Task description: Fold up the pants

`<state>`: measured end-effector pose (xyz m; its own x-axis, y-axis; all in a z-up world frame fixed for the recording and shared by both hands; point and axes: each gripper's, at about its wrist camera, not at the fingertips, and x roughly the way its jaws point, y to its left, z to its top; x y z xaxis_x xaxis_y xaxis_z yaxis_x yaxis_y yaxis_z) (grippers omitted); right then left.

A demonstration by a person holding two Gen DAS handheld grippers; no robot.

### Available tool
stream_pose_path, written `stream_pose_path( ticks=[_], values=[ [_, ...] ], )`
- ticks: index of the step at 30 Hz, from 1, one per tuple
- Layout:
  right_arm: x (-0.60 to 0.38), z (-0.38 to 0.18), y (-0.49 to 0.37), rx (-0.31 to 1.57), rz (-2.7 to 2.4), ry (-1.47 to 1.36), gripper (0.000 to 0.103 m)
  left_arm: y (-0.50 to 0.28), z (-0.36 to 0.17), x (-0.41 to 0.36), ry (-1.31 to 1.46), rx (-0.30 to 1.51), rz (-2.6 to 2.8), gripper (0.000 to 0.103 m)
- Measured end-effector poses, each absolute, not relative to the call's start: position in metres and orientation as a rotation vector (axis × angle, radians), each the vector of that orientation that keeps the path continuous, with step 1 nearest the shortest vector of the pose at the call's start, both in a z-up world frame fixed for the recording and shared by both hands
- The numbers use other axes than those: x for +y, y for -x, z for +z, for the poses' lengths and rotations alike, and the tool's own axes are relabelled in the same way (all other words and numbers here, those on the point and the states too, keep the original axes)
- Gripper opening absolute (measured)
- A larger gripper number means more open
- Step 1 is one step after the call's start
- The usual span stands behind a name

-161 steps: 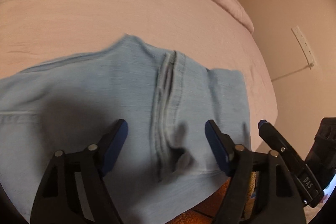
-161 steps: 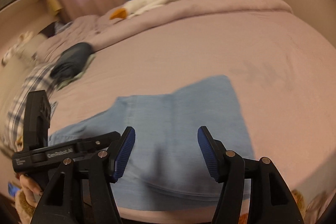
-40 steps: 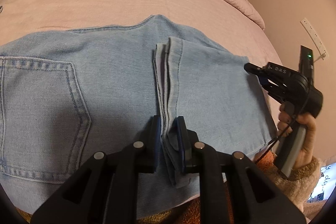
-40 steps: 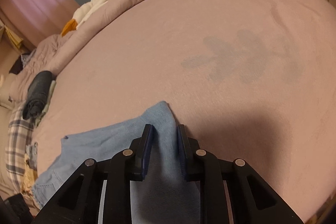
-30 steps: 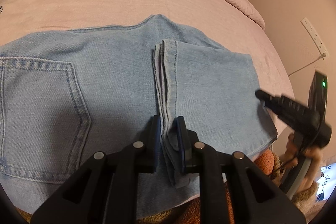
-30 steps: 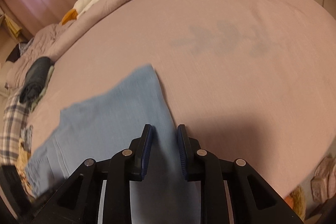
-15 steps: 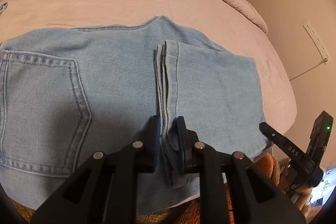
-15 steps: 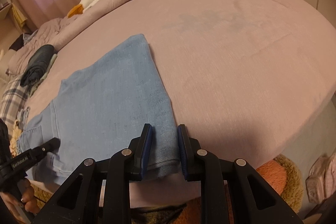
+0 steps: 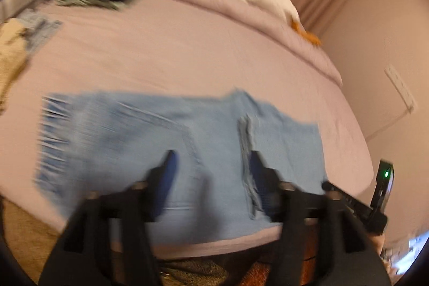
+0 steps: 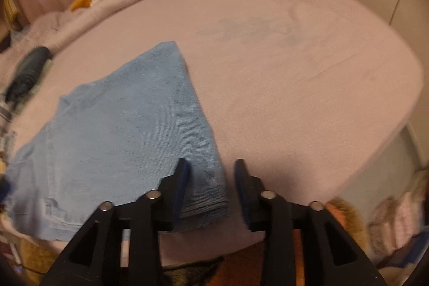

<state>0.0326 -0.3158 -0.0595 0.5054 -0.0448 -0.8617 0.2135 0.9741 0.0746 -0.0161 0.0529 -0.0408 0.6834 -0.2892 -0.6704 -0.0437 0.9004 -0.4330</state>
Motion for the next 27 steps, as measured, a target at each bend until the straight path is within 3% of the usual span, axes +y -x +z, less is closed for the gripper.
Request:
stream_pose_path(
  ticks=[4, 6, 7, 15, 20, 23, 27],
  values=[
    [-0.296, -0.043, -0.036, 1.012, -0.179, -0.090, 0.056, 0.036, -0.029, 0.096, 0.461, 0.755, -0.008, 0.090],
    [-0.280, -0.033, -0.039, 0.985, -0.142, -0.063, 0.075, 0.043, -0.027, 0.108, 0.469, 0.739, 0.052, 0.094],
    [-0.273, -0.030, -0.041, 0.970, -0.120, -0.057, 0.078, 0.045, -0.028, 0.116, 0.476, 0.737, 0.077, 0.096],
    [-0.208, -0.024, -0.070, 0.954, 0.104, -0.063, 0.080, 0.040, -0.054, 0.147, 0.557, 0.799, 0.161, 0.097],
    [-0.190, -0.058, -0.081, 1.037, 0.090, -0.008, 0.080, 0.036, -0.077, 0.150, 0.580, 0.866, 0.175, 0.096],
    [-0.184, -0.066, -0.076, 0.970, 0.060, 0.084, 0.089, 0.028, -0.087, 0.151, 0.579, 0.899, 0.178, 0.096],
    [-0.194, -0.066, -0.078, 0.976, 0.070, 0.035, 0.091, 0.020, -0.097, 0.147, 0.594, 0.932, 0.137, 0.096]
  ],
)
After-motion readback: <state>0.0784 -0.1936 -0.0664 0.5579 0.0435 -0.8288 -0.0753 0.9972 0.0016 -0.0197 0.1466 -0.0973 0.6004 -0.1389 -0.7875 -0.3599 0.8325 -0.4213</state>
